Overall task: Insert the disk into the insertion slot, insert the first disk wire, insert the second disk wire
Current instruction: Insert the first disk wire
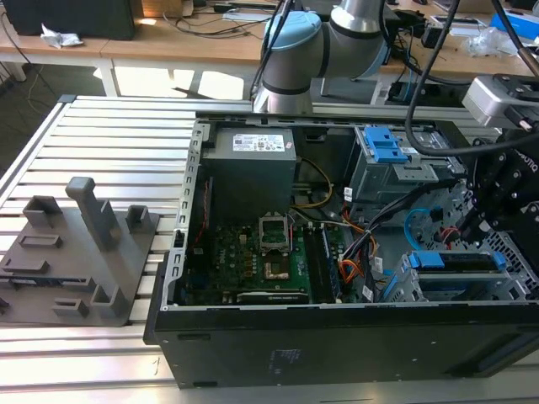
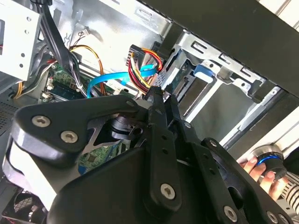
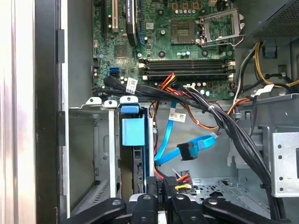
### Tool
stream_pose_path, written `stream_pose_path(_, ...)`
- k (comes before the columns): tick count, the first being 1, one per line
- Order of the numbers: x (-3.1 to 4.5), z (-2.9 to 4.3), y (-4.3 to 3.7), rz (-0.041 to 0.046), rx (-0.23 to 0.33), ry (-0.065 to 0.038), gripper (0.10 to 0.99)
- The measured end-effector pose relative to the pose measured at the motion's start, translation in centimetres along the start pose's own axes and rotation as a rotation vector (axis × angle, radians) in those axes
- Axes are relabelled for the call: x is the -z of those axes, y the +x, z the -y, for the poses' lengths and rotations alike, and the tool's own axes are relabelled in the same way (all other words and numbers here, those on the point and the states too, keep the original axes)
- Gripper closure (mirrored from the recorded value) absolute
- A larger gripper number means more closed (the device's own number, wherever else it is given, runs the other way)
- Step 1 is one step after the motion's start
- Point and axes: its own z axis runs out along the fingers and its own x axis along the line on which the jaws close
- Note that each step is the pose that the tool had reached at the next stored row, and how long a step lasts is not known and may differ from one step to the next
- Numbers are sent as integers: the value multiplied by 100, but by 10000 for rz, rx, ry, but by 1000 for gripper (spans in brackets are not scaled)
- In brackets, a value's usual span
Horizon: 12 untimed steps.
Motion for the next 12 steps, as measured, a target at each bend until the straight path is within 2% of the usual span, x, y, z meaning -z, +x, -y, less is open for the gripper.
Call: stream_pose_path(12,-18,6,117,1,0,0,910)
